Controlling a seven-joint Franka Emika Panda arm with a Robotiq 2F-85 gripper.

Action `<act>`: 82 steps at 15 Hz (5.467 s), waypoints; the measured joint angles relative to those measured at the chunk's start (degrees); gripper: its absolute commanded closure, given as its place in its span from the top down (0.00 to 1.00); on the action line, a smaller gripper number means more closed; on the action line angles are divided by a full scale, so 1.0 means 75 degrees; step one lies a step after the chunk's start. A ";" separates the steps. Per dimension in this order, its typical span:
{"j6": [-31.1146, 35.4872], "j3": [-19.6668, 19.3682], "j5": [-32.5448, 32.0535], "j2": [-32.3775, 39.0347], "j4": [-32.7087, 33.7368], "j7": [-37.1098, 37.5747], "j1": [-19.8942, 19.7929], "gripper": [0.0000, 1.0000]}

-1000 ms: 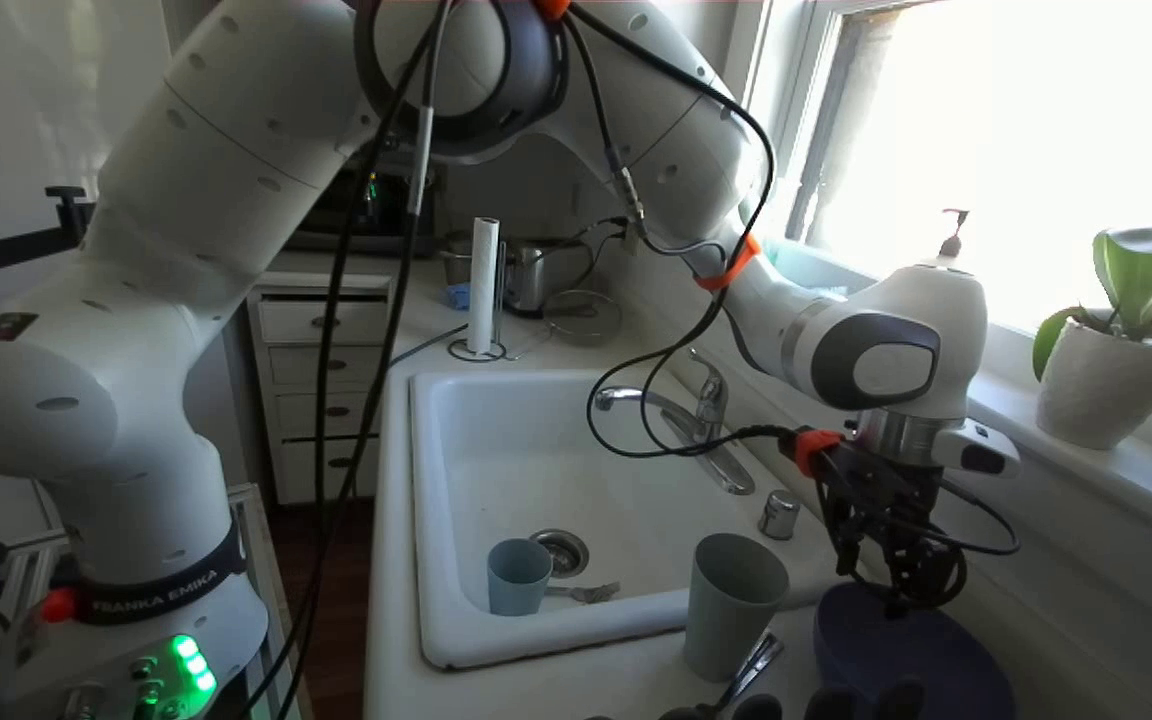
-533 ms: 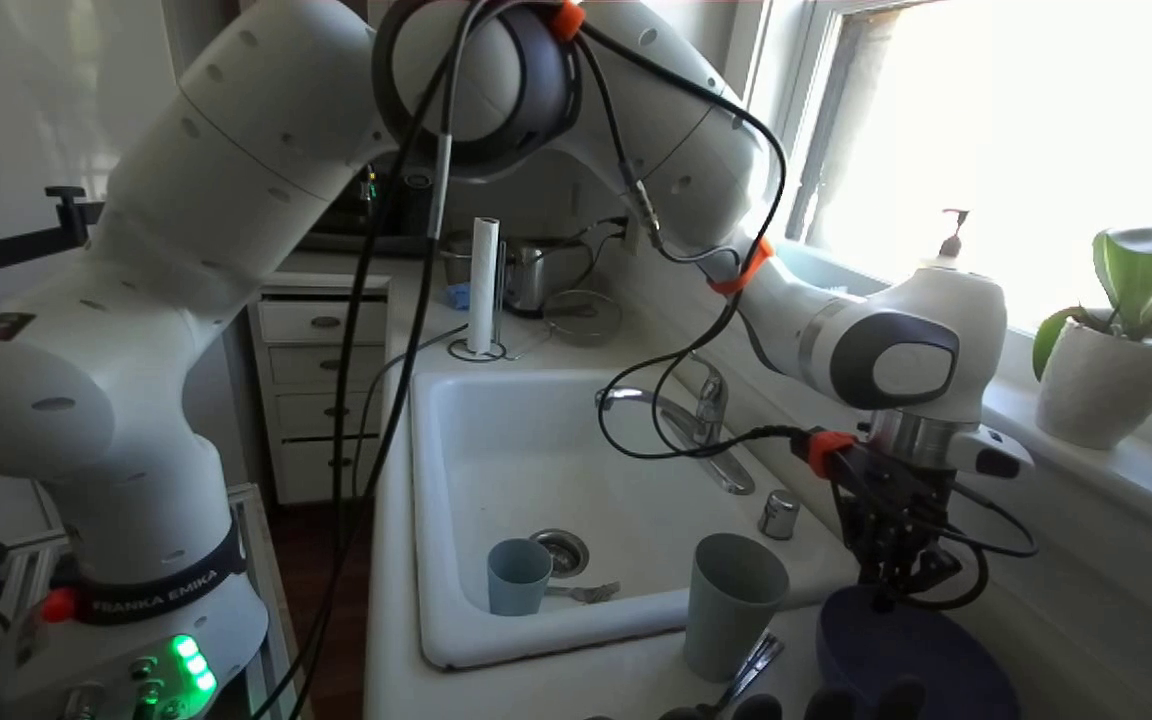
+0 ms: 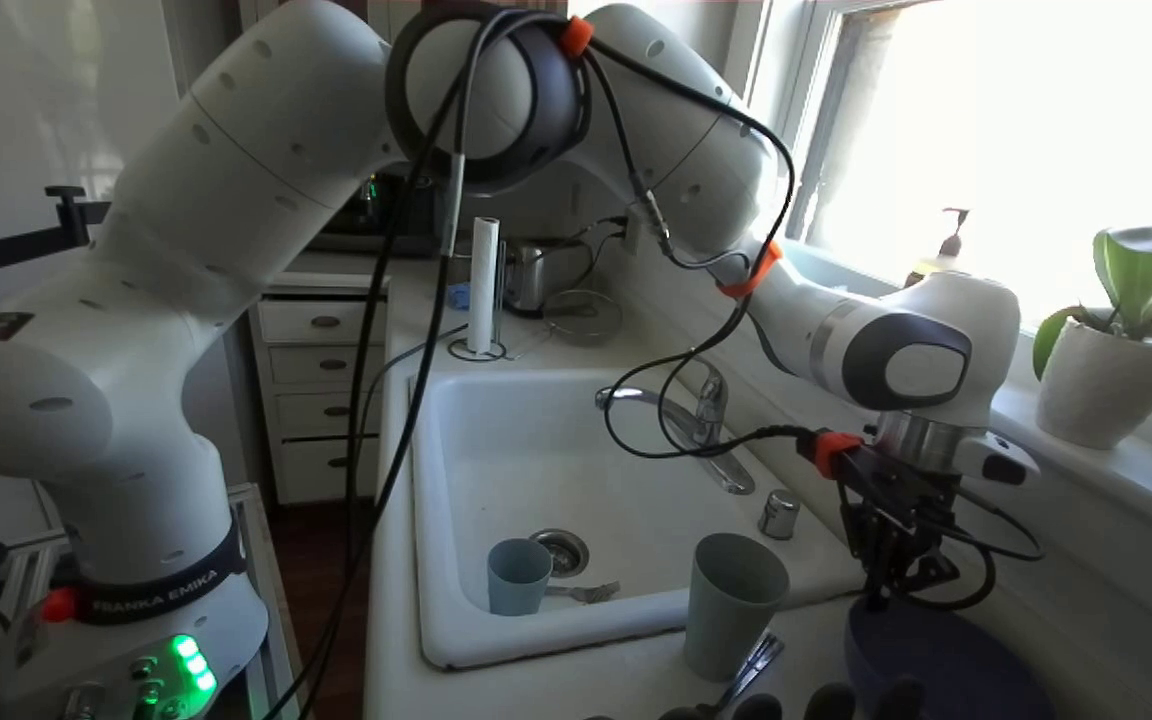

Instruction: Pick up the blue bowl and pour the water in the blue bowl into the sink then put the bowl back where it was and place the gray cup inside the blue bowl

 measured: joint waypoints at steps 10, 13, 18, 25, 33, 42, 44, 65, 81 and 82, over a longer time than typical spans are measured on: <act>-0.0933 -0.0005 -0.0004 -0.0746 0.0079 0.0039 0.0098 0.01; -0.1431 -0.0004 -0.0007 -0.1114 -0.0007 0.0064 0.0231 0.01; -0.2027 -0.0003 -0.0063 -0.1869 -0.0544 0.0329 0.0569 0.01; -0.2034 -0.0001 -0.0128 -0.3144 -0.1526 0.1005 0.0992 0.04; -0.2043 0.0043 -0.0058 -0.3284 -0.1524 0.1084 0.0985 0.01; -0.2338 0.0826 0.1573 -0.4040 -0.2414 -0.0228 0.1148 0.01; -0.2372 0.0958 0.2158 -0.4230 -0.2766 -0.0787 0.1167 0.01; -0.4247 0.0734 0.4225 -0.4520 -0.3205 -0.3705 0.1063 0.01; -0.7053 0.0213 0.5707 -0.4152 -0.2247 -0.4893 0.0466 0.01; -0.7248 0.0184 0.5831 -0.4078 -0.2178 -0.5046 0.0403 0.01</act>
